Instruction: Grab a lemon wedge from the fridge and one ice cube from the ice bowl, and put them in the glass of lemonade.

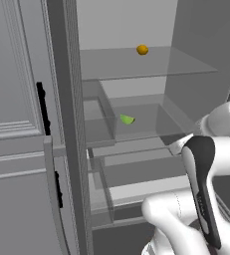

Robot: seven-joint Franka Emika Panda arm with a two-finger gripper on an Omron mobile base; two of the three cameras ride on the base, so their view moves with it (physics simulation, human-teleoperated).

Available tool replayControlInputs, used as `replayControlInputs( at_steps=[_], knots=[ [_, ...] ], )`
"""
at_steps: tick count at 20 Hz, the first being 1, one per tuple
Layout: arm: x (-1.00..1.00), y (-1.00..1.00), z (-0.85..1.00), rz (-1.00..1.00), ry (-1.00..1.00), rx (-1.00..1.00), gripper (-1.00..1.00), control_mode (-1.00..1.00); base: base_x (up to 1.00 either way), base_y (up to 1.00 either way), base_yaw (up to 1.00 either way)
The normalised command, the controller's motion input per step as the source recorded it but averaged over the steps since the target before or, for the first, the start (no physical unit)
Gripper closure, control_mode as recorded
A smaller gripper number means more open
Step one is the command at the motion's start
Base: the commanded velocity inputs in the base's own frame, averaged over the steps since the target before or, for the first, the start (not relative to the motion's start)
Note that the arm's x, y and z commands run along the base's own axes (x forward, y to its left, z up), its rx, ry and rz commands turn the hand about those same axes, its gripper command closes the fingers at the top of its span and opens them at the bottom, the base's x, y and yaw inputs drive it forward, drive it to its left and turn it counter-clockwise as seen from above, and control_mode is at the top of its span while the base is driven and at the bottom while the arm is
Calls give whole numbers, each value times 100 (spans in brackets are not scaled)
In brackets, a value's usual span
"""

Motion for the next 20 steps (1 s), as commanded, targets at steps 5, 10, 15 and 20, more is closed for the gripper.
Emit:
replayControlInputs(
  at_steps=[5,10,15,20],
  knots=[
    [48,4,-24,0,-3,0,-100,-100,0,0,0],
    [63,18,-10,0,-6,0,-100,-100,0,0,0],
    [58,15,-18,0,-1,2,-100,-100,0,0,0],
    [43,0,-1,0,0,20,-100,-100,0,0,0]
  ],
)
